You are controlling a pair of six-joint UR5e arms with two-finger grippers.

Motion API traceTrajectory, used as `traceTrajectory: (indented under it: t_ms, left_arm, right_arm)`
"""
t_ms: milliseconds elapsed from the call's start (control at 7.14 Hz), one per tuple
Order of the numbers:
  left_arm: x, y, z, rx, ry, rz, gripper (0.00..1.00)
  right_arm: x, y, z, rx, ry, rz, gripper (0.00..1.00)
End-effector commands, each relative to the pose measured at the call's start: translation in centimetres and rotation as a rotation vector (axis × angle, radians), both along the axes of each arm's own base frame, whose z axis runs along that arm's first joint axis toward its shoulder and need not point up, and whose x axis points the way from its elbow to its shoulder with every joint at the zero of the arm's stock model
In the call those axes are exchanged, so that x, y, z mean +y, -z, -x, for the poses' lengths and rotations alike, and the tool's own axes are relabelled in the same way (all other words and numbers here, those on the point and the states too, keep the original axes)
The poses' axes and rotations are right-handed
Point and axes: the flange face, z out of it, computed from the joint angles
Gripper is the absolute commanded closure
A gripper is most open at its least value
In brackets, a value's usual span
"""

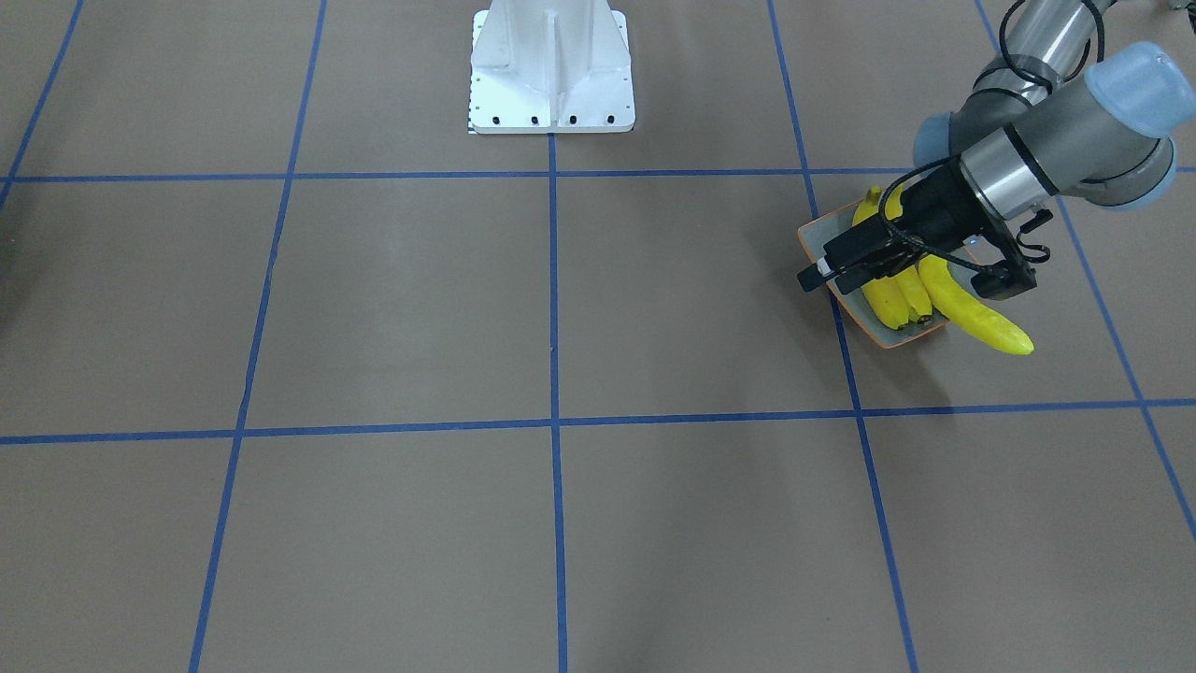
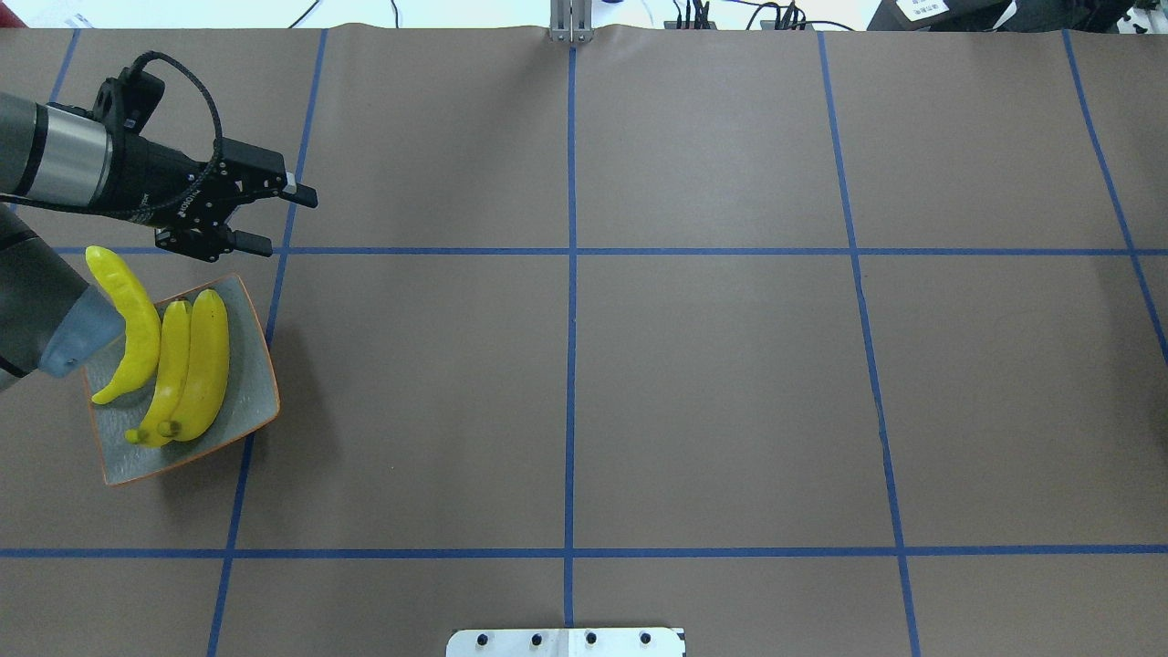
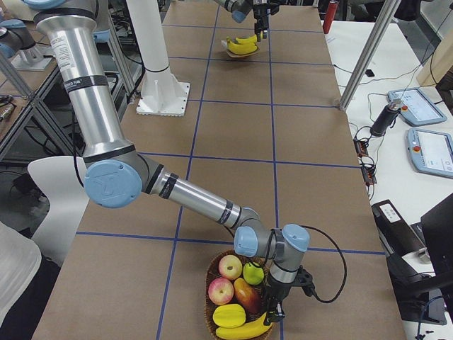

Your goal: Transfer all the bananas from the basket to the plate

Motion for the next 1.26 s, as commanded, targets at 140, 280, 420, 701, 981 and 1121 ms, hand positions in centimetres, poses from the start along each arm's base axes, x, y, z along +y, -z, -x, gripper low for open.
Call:
traceTrajectory:
  t_ms: [140,280,420,701,981,1121]
  left_arm:
    - [0.0,0.0,0.0,0.000,0.000,-0.001,0.00]
    - [0.0,0.0,0.0,0.000,0.000,-0.001,0.00]
    - [0.0,-0.1,-0.1,-0.001,-0.002,0.000,0.00]
    - [0.2,-0.3,-0.6,-0.004,-0.010,0.004,0.00]
    - [0.0,-0.8,-0.7,-0.009,-0.010,0.012,0.00]
    - [0.0,-0.8,-0.8,-0.011,-0.011,0.014,0.00]
  right_arm:
    - [-0.9,0.9,0.0,0.004,0.002,-0.020,1.00]
    - [-1.2,1.5,0.0,0.010,0.006,-0.035,1.00]
    - [-1.5,2.2,-0.1,0.027,0.011,-0.055,1.00]
    - [-2.0,3.6,-0.5,0.026,0.001,-0.077,1.00]
    - [-2.1,4.5,-2.6,0.026,-0.035,-0.095,1.00]
    - [-1.6,5.0,-4.3,0.024,-0.055,-0.107,1.00]
